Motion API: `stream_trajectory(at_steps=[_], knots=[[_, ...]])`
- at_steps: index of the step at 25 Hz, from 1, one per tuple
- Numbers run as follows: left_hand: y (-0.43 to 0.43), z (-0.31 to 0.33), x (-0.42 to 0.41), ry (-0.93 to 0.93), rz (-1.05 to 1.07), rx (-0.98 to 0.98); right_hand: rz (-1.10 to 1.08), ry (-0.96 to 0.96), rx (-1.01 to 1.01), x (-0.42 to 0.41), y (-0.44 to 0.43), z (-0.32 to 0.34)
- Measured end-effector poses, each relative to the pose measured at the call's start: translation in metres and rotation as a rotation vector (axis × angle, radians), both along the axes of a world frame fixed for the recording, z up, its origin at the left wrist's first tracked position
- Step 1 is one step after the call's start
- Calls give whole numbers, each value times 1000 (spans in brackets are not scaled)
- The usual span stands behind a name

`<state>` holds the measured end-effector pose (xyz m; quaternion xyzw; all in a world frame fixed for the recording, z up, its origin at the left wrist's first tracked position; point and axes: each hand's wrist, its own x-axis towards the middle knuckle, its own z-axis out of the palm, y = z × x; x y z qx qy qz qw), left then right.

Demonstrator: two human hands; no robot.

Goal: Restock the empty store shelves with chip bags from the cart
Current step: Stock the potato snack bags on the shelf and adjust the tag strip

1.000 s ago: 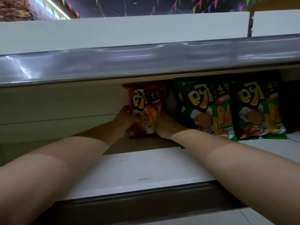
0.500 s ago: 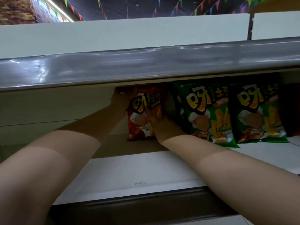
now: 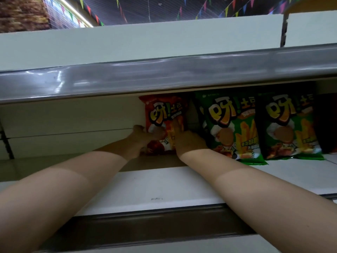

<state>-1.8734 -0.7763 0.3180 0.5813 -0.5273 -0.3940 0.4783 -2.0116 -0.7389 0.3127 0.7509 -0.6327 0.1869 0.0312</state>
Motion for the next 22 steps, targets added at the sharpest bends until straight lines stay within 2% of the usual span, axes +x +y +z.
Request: stream_trajectory(at_steps=[2,6,13,18,22], knots=[[1,-7,1,-28,-30,48,-3,8,-27,5,3,1],[-1,-12,-9,-57,-30,14,36,0,58,4,6,3],[17,-9,-22,-166,52,1,52,-48,136,-2,9,5],[62,-2,-13,-259,224,-100,98,-137,-5,3,33,27],[137,-1,19,-244,300,-229,289,-150,-48,19,90,53]])
